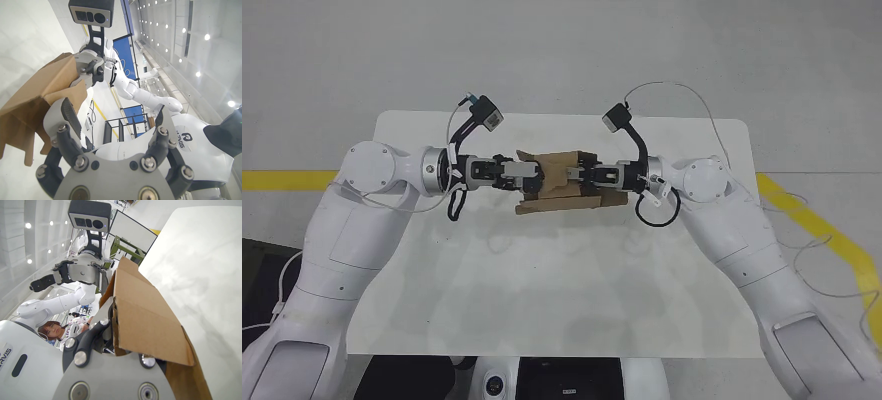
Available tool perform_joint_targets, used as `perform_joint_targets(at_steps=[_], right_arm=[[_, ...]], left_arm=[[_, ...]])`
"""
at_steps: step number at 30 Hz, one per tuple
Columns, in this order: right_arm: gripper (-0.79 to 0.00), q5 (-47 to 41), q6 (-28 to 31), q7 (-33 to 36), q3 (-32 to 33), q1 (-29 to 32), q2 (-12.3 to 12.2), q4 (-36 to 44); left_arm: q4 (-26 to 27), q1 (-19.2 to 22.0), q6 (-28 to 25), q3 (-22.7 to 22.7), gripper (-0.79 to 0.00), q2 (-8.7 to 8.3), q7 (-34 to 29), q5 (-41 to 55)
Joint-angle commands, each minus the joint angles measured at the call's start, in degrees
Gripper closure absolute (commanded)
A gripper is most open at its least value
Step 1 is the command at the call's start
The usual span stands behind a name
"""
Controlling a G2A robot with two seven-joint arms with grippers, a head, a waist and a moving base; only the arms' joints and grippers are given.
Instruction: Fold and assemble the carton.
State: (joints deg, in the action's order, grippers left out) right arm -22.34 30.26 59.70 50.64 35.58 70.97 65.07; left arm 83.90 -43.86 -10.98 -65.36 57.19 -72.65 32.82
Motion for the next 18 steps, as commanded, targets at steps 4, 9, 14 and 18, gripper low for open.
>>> perform_joint_targets(at_steps=[4, 9, 14, 18], right_arm=[[0.0, 0.02, -0.04, 0.11, 2.18, 0.86, -0.58, 0.59], [0.0, 0.02, -1.2, 2.75, 2.81, 1.86, -0.97, 2.44], [0.0, -0.79, -2.06, 5.08, 2.13, 2.69, -0.89, 3.44], [0.0, -1.58, -2.43, 6.73, 1.23, 2.74, -0.62, 3.9]], left_arm=[[-0.81, -0.38, 0.14, -0.58, -0.785, -0.1, 0.16, -0.14], [-1.62, -0.46, 0.33, -0.55, -0.785, -0.11, 0.86, -1.38], [-2.48, -0.21, 0.46, -0.67, -0.785, -0.06, 1.56, -1.83], [-2.74, -0.08, 0.48, -0.76, -0.785, -0.04, 1.53, -1.86]])
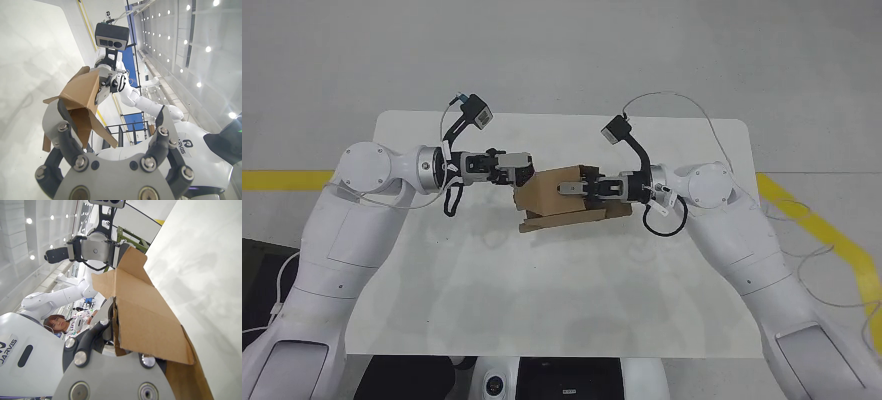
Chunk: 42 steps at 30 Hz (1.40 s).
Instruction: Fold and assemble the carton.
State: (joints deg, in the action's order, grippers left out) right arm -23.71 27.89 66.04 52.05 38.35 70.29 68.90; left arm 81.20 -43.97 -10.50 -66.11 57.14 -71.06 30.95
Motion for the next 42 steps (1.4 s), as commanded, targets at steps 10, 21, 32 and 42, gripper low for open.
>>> perform_joint_targets(at_steps=[10, 21, 32, 42], right_arm=[[0.0, -2.53, -0.73, 4.16, -2.91, -0.83, 1.09, -0.15], [0.0, -3.17, 0.33, 3.09, -4.49, -1.89, 2.26, -1.39], [0.0, -2.85, 2.17, -0.33, 0.34, -1.15, 1.41, -2.44], [0.0, 0.45, 2.32, -6.76, 2.7, 0.45, 1.05, 0.09]], left_arm=[[0.24, 0.1, 0.11, 0.14, -0.785, 0.08, -0.46, -0.18], [1.34, -0.17, 0.18, 0.65, -0.785, 0.21, -1.35, 0.13], [0.04, 0.15, -0.13, -0.36, -0.785, 0.13, 0.96, -1.43], [1.23, -0.19, -0.04, -0.43, -0.785, 0.13, 0.49, -1.24]])
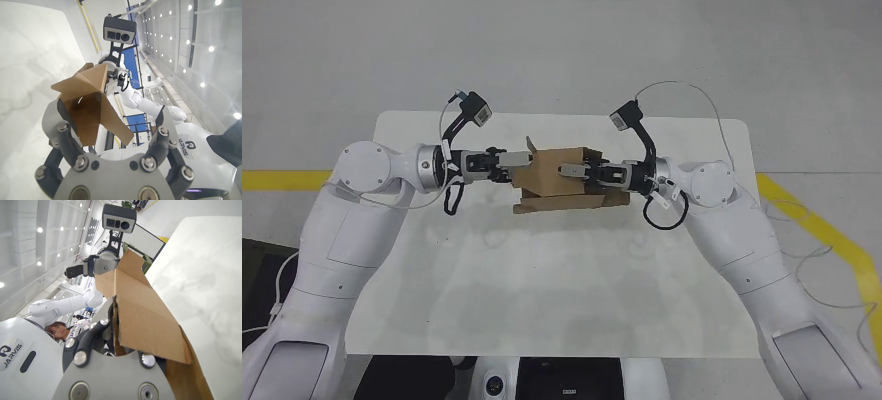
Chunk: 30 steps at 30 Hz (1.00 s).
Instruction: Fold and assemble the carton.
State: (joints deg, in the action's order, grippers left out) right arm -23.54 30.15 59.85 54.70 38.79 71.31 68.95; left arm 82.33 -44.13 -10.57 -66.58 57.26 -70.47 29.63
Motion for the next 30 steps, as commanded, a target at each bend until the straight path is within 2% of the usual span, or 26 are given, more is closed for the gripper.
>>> perform_joint_targets(at_steps=[1, 12, 30], right_arm=[[0.0, 0.54, 0.13, -1.15, 0.08, 0.03, 0.07, 0.13], [0.0, 4.21, 2.18, -8.69, 1.5, -0.27, 0.38, -0.32], [0.0, 6.33, 3.25, -13.93, 0.47, -1.0, 1.61, -0.33]], left_arm=[[0.19, -0.04, 0.11, 0.07, -0.785, 0.02, -0.21, 0.21], [1.13, -0.36, 0.5, 0.09, -0.785, 0.03, -1.39, 1.04], [2.64, -1.02, 0.94, 1.08, -0.785, 0.2, -2.68, 1.51]])
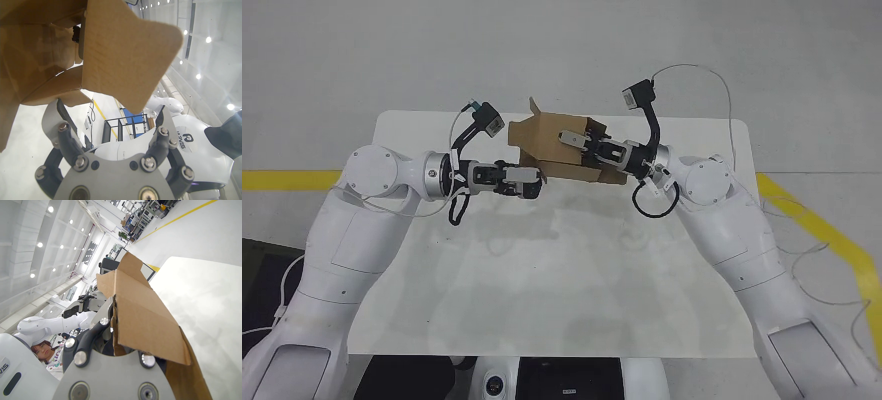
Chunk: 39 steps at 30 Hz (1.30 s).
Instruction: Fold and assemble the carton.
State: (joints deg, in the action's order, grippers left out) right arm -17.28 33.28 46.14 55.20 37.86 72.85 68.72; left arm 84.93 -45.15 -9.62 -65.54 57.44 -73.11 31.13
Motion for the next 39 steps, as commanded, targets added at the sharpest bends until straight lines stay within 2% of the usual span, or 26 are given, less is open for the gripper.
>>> perform_joint_targets(at_steps=[1, 34, 37, 39], right_arm=[[0.0, 0.17, 0.2, -0.39, -0.01, -0.12, 0.11, -0.17], [0.0, 2.77, 0.4, -2.66, -2.43, 0.84, 2.05, 0.58], [-0.058, 2.86, 0.4, -2.66, -2.32, 1.01, 2.13, 0.51], [-0.055, 2.99, 0.4, -2.75, -2.25, 1.04, 2.18, 0.48]], left_arm=[[0.08, -0.01, -0.03, 0.06, -0.785, 0.02, -0.08, 0.08], [-0.11, -0.08, 0.1, -0.18, -0.785, 0.17, -0.01, 0.6], [-0.12, -0.12, 0.05, -0.33, -0.785, 0.15, 0.06, 0.57], [-0.16, -0.12, 0.07, -0.4, -0.785, 0.14, 0.04, 0.56]])
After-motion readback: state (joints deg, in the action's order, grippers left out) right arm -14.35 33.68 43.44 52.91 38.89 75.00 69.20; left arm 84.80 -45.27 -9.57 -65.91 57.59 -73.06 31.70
